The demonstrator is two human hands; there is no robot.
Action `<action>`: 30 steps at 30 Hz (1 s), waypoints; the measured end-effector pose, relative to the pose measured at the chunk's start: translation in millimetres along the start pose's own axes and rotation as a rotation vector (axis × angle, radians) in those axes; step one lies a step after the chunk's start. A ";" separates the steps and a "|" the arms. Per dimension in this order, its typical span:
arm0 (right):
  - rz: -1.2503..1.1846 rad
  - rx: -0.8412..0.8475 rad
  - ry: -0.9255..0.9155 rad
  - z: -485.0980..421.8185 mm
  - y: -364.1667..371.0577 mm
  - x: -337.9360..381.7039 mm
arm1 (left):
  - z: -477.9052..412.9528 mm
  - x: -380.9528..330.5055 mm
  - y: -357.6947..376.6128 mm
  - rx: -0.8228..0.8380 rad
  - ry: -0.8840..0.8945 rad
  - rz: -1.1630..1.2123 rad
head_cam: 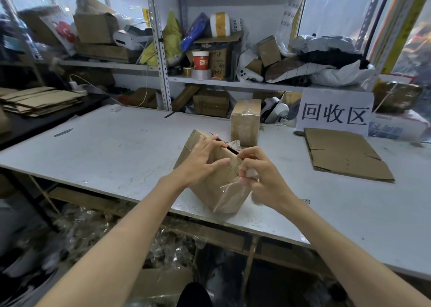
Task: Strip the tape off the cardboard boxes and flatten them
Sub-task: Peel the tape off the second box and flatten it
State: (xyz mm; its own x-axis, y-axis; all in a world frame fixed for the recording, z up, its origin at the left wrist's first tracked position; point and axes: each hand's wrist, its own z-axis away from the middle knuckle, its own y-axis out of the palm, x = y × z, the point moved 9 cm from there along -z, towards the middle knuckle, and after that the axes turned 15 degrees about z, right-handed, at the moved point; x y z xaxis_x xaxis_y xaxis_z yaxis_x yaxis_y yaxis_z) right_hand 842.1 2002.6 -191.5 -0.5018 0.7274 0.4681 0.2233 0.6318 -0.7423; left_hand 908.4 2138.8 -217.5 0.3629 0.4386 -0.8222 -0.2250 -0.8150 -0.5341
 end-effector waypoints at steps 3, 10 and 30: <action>-0.070 0.022 0.026 -1.6 3.2 -3.9 | 3.5 -0.5 0.8 -0.031 -0.008 0.026; 0.201 -0.065 -0.066 -8.7 7.9 12.6 | 11.7 0.8 -1.9 -0.093 0.014 -0.016; 0.025 0.018 0.263 3.0 4.8 -19.8 | 18.7 -11.9 -10.3 -0.353 0.026 -0.050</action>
State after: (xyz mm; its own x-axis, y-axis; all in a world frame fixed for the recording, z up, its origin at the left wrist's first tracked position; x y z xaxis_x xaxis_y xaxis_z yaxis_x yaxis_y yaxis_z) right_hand 850.6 1990.4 -205.8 -0.2619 0.7886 0.5564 0.2169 0.6099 -0.7622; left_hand 889.5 2149.1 -206.0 0.3891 0.4751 -0.7893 0.1185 -0.8755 -0.4685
